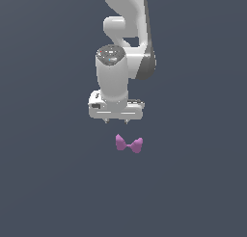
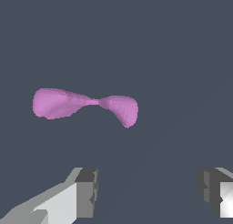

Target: Pick up the object and move it to a goal position.

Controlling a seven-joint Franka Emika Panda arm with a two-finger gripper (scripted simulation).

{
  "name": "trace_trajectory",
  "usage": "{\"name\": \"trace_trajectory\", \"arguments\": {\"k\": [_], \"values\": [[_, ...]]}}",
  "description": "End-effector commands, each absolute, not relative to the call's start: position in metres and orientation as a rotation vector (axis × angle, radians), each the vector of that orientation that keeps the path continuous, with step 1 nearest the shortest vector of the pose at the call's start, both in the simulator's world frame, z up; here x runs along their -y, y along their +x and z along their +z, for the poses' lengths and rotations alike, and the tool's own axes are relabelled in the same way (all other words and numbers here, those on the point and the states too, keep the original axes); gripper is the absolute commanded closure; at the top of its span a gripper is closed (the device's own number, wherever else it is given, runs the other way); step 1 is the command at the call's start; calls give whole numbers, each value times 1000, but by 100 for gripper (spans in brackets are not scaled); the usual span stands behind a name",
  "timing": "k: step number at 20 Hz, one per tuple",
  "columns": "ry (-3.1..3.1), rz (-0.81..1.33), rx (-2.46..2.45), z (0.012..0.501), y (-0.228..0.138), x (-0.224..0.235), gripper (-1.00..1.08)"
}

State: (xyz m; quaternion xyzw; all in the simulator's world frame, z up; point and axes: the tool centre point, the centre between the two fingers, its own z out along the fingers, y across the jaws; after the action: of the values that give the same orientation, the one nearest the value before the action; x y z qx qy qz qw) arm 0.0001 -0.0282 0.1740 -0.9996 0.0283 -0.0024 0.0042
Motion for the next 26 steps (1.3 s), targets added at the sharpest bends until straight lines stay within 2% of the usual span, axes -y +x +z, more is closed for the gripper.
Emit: {"name": "trace_trajectory", "arguments": {"k": [1,12,26], "values": [[-3131,-8,-90,174,0,28,-60],[-3138,-6,45,167,8,27,-60],[-3105,0,555,136,35,22,-60]]}}
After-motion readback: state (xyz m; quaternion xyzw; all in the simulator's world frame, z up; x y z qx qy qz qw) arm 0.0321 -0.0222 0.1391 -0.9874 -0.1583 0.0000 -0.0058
